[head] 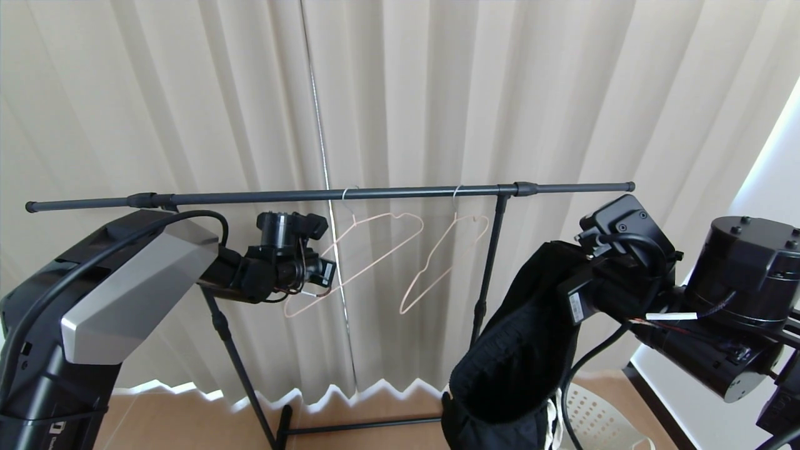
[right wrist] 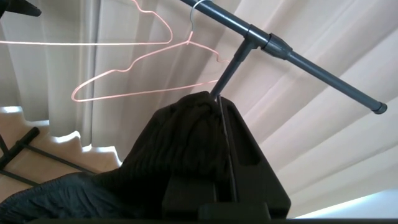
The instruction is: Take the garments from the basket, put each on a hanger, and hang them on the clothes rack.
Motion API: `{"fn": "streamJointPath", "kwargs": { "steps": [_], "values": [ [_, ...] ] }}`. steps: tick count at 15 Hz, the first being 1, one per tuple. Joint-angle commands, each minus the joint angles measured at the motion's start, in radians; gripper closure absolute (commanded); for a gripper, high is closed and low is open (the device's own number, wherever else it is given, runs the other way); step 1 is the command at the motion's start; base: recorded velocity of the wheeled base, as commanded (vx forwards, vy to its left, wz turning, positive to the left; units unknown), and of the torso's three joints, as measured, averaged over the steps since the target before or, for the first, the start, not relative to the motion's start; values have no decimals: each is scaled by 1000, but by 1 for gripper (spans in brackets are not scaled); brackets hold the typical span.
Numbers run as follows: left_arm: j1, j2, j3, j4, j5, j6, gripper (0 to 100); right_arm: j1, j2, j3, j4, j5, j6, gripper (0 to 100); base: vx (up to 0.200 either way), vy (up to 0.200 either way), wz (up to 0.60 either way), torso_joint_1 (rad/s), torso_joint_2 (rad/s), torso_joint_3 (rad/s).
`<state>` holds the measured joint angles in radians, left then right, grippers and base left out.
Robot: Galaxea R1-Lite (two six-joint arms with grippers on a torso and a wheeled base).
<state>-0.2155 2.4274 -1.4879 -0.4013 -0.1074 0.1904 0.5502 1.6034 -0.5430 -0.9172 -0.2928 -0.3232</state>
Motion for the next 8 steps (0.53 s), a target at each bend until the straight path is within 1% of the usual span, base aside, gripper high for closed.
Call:
{"fn": "streamJointPath", "kwargs": {
  "steps": [1,4,7,8],
  "values": [
    [-4,-36,26,-4,0,0,100,0,-5,1,0,-2,0,100,0,0,0,0,0,0],
    [-5,-68,60,-41,0,-2,100,0,-11,1,0,-2,0,100,0,0,0,0,0,0],
    [-8,-117,104,-45,0,0,100,0,-17,1,0,-2,0,100,0,0,0,0,0,0],
    [-13,-139,136,-45,0,0,100,0,-17,1,0,-2,0,100,0,0,0,0,0,0]
  ]
}}
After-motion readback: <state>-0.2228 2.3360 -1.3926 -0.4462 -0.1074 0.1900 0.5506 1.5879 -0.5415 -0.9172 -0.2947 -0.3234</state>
